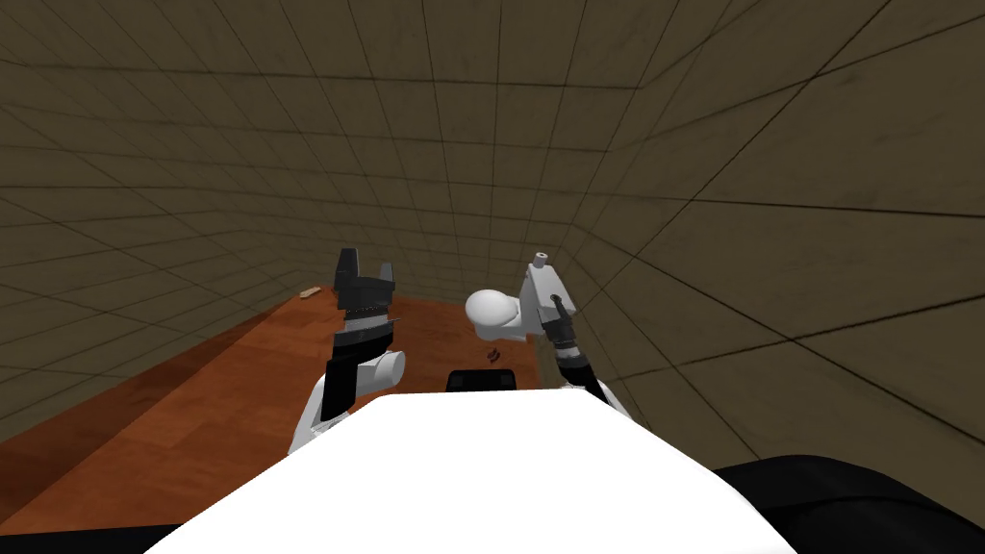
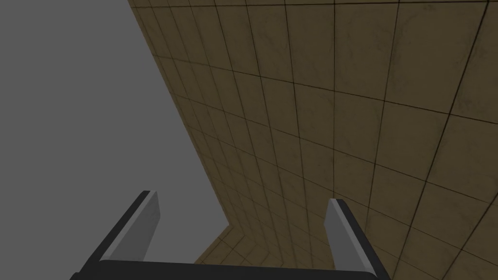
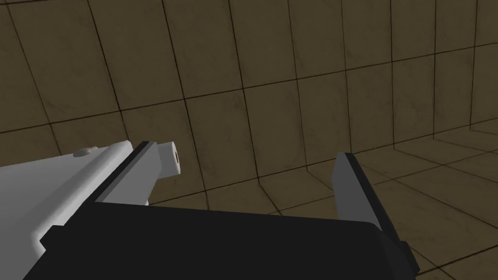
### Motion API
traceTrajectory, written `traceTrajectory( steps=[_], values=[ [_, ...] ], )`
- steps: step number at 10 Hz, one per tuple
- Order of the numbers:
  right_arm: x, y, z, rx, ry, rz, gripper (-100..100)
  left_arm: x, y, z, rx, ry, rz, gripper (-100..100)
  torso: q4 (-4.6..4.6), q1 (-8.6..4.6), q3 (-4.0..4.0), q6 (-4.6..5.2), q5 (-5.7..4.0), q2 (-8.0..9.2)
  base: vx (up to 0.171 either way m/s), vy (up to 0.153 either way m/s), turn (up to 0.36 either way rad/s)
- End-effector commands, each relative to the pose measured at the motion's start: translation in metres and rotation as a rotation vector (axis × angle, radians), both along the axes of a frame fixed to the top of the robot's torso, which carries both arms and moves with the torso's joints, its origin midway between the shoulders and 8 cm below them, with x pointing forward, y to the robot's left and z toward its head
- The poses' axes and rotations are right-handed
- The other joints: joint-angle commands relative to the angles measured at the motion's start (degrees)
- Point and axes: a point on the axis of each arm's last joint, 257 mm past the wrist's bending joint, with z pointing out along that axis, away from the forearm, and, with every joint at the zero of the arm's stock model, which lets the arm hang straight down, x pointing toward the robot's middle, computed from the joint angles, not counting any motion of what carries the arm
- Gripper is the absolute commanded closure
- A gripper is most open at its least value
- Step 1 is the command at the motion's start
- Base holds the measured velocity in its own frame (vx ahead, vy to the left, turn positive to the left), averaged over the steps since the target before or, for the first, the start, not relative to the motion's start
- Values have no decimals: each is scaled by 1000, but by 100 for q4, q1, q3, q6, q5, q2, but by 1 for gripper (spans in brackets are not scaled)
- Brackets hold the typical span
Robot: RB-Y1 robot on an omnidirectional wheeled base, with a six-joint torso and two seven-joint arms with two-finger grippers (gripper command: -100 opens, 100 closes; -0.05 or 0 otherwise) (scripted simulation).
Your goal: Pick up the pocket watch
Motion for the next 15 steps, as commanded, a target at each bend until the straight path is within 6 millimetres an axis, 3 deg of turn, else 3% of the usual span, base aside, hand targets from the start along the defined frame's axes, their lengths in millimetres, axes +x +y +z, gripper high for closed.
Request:
traceTrajectory(
  steps=[1, 2, 3, 4, 5, 6, 7, 8, 9, 10, 11, 12, 13, 14, 15],
  values=[
    [-4, 4, -18, -17, 42, 30, -100, 0, 0, 0, 0, 0, 0, 0, 0, 0, 0, 0, 0, 0, -3, 87, 46],
    [-10, 6, -43, -12, 105, 54, -100, 0, 0, 0, 0, 0, 0, 0, 0, -9, -1, 3, -1, -2, -10, 75, 104],
    [-11, 5, -44, -26, 109, 63, -100, 0, 0, 0, 0, 0, 0, 0, 0, -13, 1, 2, -2, 2, -4, 54, 73],
    [-20, 6, -69, -28, 176, 87, -100, 0, 0, 0, 0, 0, 0, 0, 1, -21, 0, 2, -3, -1, -1, 71, 151],
    [-20, 6, -70, -39, 179, 93, -100, 0, 0, 0, 0, 0, 0, 0, 0, -18, -1, 1, -3, -2, 1, 61, 74],
    [-32, 5, -96, -43, 250, 116, -100, 0, 0, 0, 0, 0, 0, 0, 0, -21, -1, 3, -3, -2, -15, 74, 171],
    [-32, 4, -96, -54, 253, 122, -100, 0, 0, 0, 0, 0, 0, 0, 1, -17, 1, 1, -3, 2, -9, 60, 58],
    [-45, 2, -123, -62, 326, 142, -100, 0, 0, 0, 0, 0, 0, 0, 1, -20, 2, 4, -3, 2, -16, 79, 153],
    [-46, 1, -123, -72, 329, 147, -100, 0, 0, 0, 0, 0, 0, 0, 1, -15, 3, 2, -2, 5, -11, 65, 65],
    [-61, -3, -149, -76, 401, 162, -100, 0, 0, 0, 0, 0, 0, 0, 1, -19, 2, 4, -3, 3, -11, 78, 156],
    [-62, -5, -150, -93, 407, 170, -100, 0, 0, 0, 0, 0, 0, 0, 1, -16, 3, 2, -2, 4, -10, 58, 64],
    [-79, -11, -175, -106, 482, 185, -100, 0, 0, 0, 0, 0, 0, 0, 1, -22, 2, 4, -3, 3, -7, 75, 147],
    [-80, -13, -176, -119, 487, 190, -100, 0, 0, 0, 0, 0, 0, 0, 1, -17, 2, 2, -3, 3, -7, 64, 72],
    [-99, -21, -200, -130, 562, 198, -100, 0, 0, 0, 0, 0, 0, 0, 1, -21, 2, 4, -2, 3, -7, 73, 129],
    [-100, -24, -200, -149, 568, 207, -100, 0, 0, 0, 0, 0, 0, 0, 1, -18, 2, 2, -3, 2, -9, 58, 88]
  ],
)
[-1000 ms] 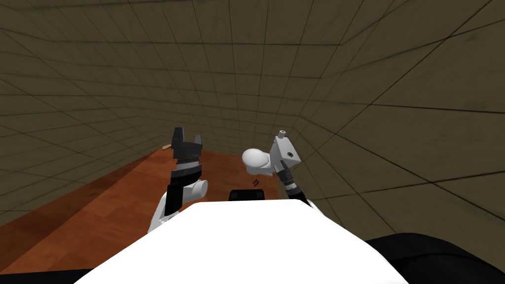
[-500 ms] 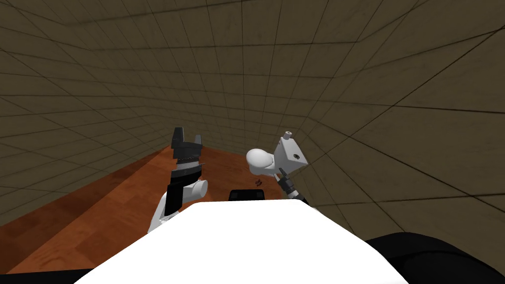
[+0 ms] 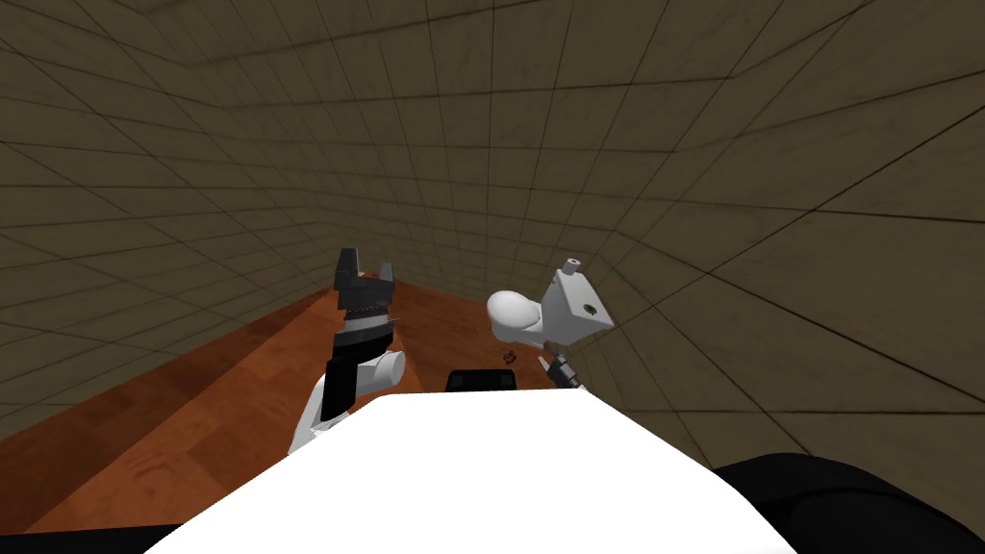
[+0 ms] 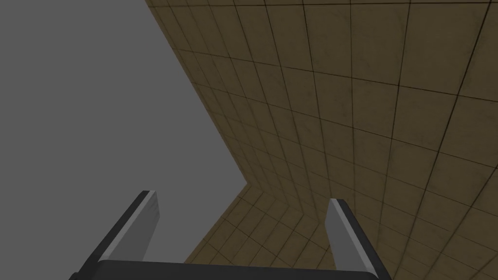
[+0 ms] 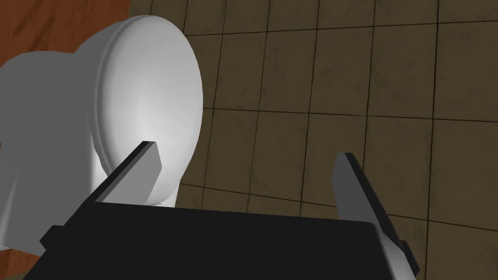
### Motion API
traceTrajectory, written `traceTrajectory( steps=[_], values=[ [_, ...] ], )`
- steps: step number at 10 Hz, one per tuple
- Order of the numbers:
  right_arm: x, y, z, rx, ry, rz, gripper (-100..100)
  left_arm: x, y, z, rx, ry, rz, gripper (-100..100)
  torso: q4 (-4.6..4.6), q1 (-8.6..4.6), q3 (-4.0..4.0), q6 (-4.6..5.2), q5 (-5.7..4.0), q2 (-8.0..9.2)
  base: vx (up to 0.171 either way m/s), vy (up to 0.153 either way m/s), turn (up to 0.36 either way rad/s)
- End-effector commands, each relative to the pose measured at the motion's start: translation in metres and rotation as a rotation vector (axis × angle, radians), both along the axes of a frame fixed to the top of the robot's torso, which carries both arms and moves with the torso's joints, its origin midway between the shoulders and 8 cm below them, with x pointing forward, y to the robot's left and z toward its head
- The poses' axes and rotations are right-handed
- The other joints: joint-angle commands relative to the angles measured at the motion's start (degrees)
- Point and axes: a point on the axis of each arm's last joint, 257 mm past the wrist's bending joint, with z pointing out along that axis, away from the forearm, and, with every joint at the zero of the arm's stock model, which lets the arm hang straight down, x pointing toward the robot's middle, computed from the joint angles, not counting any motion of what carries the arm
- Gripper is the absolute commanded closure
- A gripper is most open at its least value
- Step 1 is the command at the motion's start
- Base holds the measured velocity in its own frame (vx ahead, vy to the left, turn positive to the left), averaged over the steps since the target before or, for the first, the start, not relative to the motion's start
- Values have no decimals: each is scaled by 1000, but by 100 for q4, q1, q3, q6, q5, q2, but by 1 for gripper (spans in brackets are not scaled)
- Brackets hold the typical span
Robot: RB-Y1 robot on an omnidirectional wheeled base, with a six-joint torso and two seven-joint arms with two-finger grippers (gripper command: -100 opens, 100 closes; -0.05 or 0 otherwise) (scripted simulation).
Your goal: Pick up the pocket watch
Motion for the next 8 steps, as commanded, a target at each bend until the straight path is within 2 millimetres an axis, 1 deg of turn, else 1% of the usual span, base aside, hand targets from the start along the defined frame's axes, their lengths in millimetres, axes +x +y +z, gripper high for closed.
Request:
traceTrajectory(
  steps=[1, 2, 4, 5, 6, 7, 8],
  values=[
    [-24, -13, -25, -30, 86, 13, -100, 0, 0, 0, 0, 0, 0, 0, 0, 0, 0, 0, 0, 0, -9, 64, 157],
    [-26, -17, -25, -47, 90, 25, -100, 0, 0, 0, 0, 0, 0, 0, 0, 2, 1, -1, 0, 1, -12, 51, 83],
    [-68, -44, -63, -109, 231, 42, -100, 0, 0, 0, 0, 0, 0, 0, 0, 0, 1, -2, -1, 2, -19, 83, 190],
    [-71, -53, -64, -137, 241, 57, -100, 0, 0, 0, 0, 0, 0, 0, 1, 11, 3, -2, 1, 5, -11, 71, 81],
    [-91, -69, -78, -171, 304, 63, -100, 0, 0, 0, 0, 0, 0, 0, 1, 6, 2, 1, 1, 3, -2, 57, 155],
    [-93, -75, -79, -189, 312, 71, -100, 0, 0, 0, 0, 0, 0, 0, 0, 0, 0, -1, 0, 0, 2, 38, 69],
    [-111, -94, -88, -233, 369, 87, -100, 0, 0, 0, 0, 0, 0, 0, 0, -8, -1, 1, -2, -2, 2, 49, 187]
  ],
)
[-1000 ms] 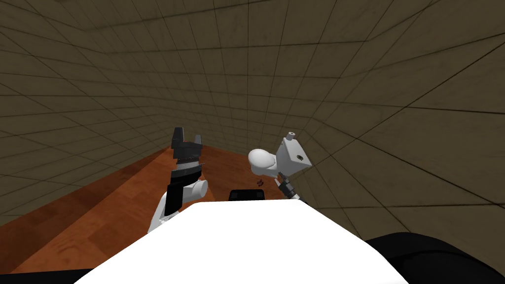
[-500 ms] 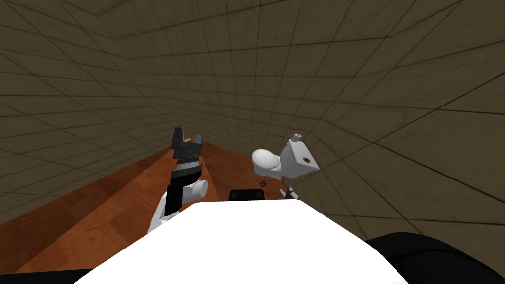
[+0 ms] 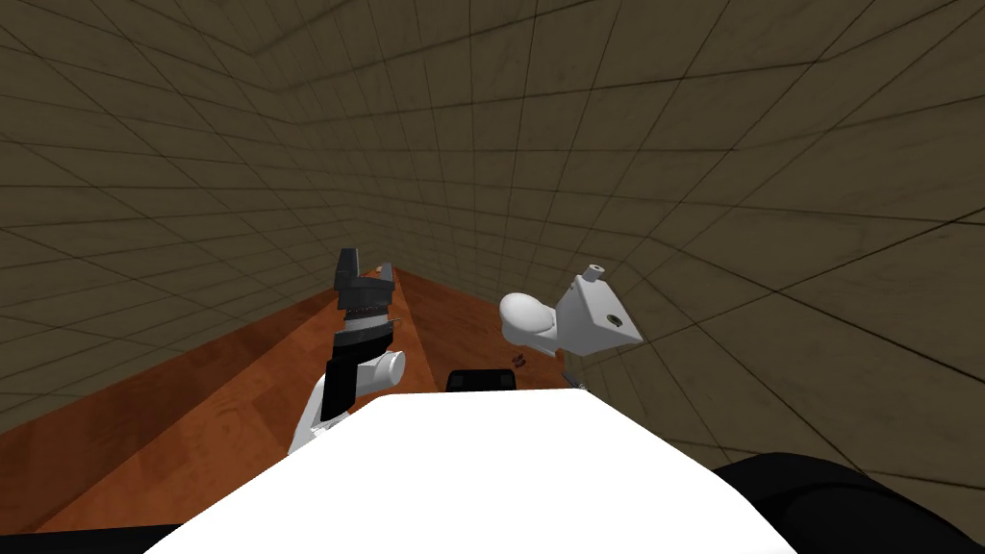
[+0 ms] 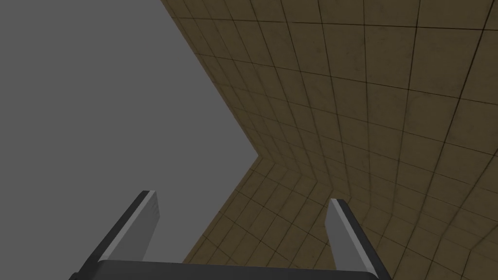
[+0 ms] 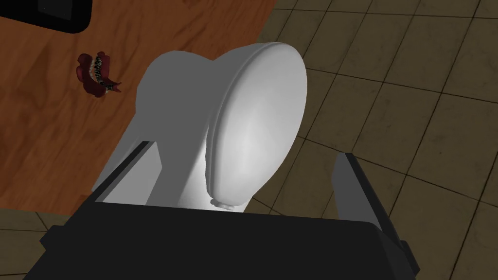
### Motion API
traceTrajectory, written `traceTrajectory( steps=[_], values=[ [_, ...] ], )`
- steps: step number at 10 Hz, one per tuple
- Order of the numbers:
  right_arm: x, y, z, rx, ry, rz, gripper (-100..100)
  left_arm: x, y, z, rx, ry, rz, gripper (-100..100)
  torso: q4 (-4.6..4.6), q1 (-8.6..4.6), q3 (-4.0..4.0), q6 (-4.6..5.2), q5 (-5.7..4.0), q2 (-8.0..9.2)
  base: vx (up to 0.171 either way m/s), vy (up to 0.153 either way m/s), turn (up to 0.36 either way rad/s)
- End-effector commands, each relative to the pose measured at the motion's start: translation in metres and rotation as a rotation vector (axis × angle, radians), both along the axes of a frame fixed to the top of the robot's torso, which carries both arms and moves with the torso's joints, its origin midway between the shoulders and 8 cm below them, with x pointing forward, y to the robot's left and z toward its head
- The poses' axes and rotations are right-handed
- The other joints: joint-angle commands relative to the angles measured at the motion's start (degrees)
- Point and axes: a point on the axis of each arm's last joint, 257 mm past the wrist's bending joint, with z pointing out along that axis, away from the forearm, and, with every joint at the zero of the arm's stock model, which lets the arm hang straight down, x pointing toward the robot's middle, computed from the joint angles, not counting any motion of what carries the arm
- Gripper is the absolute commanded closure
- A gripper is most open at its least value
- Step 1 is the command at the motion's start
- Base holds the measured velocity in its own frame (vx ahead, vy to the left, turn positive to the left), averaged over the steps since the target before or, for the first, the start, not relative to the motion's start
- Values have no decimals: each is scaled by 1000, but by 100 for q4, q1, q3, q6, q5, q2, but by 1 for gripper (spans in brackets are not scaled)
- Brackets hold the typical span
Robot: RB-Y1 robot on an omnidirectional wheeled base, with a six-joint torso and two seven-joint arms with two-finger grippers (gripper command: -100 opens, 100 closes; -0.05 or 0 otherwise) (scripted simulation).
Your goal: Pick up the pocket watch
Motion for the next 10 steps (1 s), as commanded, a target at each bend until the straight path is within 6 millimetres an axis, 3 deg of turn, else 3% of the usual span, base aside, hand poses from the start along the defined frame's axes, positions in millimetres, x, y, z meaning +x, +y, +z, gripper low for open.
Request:
traceTrajectory(
  steps=[1, 2, 4, 5, 6, 7, 8, 9, 10],
  values=[
    [-10, -12, -12, -32, 32, 11, -100, 0, 0, 0, 0, 0, 0, 0, 0, 0, 0, 0, 0, 0, 2, 30, 63],
    [-12, -15, -14, -39, 37, 8, -100, 0, 0, 0, 0, 0, 0, 0, 0, -5, 0, 4, -3, 0, 4, 8, -29],
    [-49, -62, -30, -142, 149, 27, -100, 0, 0, 0, 0, 0, 0, 0, 0, -11, -1, 0, -3, -2, 9, 34, 197],
    [-50, -71, -28, -162, 156, 38, -100, 0, 0, 0, 0, 0, 0, 0, 0, -5, -2, -1, -2, -5, 12, 31, 79],
    [-66, -98, -31, -222, 206, 47, -100, 0, 0, 0, 0, 0, 0, 0, -1, -6, -2, 4, -2, -4, 14, 23, 110],
    [-66, -101, -30, -228, 208, 52, -100, 0, 0, 0, 0, 0, 0, 0, 0, -9, -3, 1, -3, -5, 12, 14, 89],
    [-79, -130, -30, -291, 253, 63, -100, 0, 0, 0, 0, 0, 0, 0, 0, -12, -2, 3, -3, -4, 15, 13, 166],
    [-79, -132, -29, -296, 254, 67, -100, 0, 0, 0, 0, 0, 0, 0, -1, -13, -3, 0, -3, -6, 13, 1, 70],
    [-90, -163, -25, -363, 294, 79, -100, 0, 0, 0, 0, 0, 0, 0, 0, -16, -3, 4, -6, -5, 18, 2, 119]
  ],
)
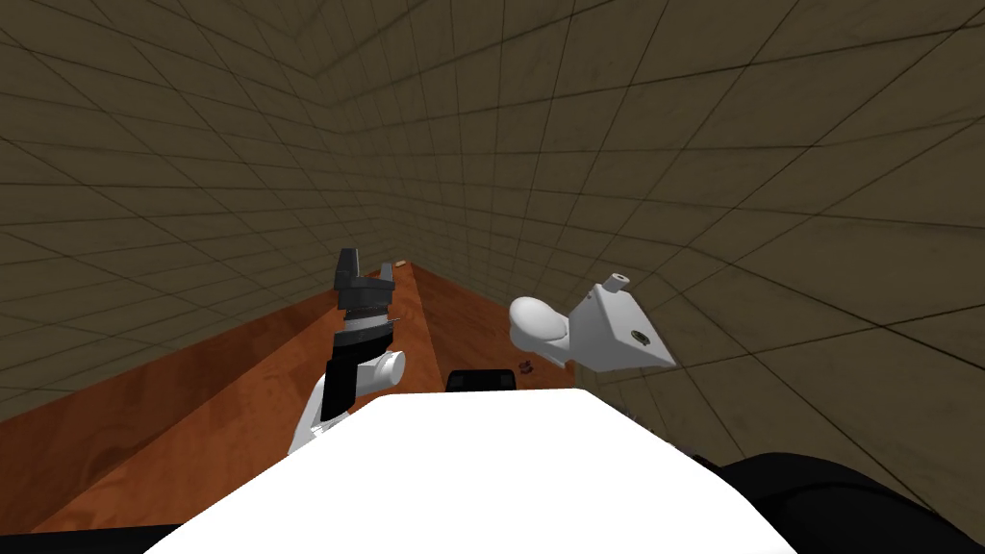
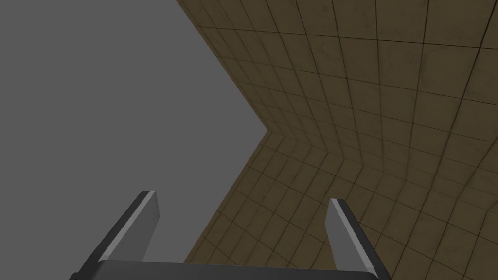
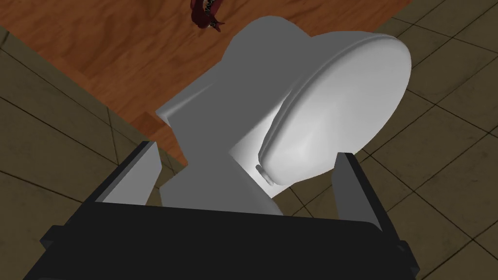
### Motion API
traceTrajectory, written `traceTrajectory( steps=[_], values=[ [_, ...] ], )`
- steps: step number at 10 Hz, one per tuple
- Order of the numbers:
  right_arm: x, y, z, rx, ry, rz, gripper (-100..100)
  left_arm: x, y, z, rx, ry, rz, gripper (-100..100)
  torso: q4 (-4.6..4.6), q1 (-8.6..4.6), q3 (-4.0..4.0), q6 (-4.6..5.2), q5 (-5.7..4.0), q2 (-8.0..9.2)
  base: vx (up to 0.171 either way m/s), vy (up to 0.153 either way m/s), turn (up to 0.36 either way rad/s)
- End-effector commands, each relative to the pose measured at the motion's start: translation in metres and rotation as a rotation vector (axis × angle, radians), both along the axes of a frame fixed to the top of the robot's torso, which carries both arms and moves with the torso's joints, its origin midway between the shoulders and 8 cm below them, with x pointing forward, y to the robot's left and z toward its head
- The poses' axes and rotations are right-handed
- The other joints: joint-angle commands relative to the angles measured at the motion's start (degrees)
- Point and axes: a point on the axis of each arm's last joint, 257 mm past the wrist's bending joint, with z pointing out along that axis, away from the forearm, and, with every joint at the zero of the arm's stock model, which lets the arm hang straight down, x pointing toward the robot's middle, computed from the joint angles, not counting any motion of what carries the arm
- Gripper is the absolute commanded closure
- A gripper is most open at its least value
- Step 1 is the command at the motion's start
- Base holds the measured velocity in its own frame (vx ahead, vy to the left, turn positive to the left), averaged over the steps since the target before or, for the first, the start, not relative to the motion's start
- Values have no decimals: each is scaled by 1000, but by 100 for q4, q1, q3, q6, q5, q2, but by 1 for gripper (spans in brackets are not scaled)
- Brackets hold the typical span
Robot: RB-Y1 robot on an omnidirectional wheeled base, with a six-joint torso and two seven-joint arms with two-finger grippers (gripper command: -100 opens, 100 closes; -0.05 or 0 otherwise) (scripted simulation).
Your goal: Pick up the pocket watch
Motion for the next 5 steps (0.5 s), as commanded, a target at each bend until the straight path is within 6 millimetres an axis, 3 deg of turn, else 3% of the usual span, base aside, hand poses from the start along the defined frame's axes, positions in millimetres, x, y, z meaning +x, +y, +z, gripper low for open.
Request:
traceTrajectory(
  steps=[1, 2, 4, 5],
  values=[
    [-14, -38, 5, -84, 50, 18, -100, 0, 0, 0, 0, 0, 0, 0, 0, 0, 0, 0, 0, 0, 27, -8, 196],
    [-15, -48, 9, -105, 58, 25, -100, 0, 0, 0, 0, 0, 0, 0, -1, -3, -3, -1, 0, -4, 22, -10, 78],
    [-25, -102, 24, -226, 113, 49, -100, 0, 0, 0, 0, 0, 0, 0, 0, -4, -1, 0, -2, -3, 25, -15, 162],
    [-23, -107, 28, -238, 116, 58, -100, 0, 0, 0, 0, 0, 0, 0, -1, -9, -3, 1, -2, -5, 21, -28, 55]
  ],
)
